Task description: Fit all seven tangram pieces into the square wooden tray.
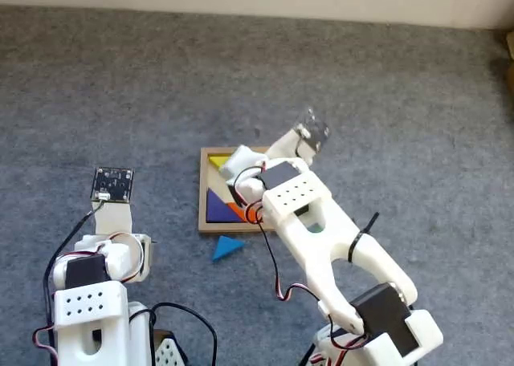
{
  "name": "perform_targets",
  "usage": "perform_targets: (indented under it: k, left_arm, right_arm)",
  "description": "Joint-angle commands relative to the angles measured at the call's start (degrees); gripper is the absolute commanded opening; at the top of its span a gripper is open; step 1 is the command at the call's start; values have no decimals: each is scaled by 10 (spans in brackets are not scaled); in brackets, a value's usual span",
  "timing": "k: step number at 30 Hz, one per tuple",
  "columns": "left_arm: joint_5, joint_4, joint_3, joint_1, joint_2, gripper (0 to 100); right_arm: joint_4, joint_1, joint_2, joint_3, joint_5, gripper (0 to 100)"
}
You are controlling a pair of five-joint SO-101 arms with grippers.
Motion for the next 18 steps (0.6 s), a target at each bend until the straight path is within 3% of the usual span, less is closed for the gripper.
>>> perform_targets:
  k: [1, 18]
  left_arm:
    - [-6, -9, -2, -7, -6, 221]
    - [-6, -9, -2, -7, -6, 221]
  right_arm:
    - [-11, -11, -28, 7, -21, 53]
    - [-45, -31, -28, 23, -20, 59]
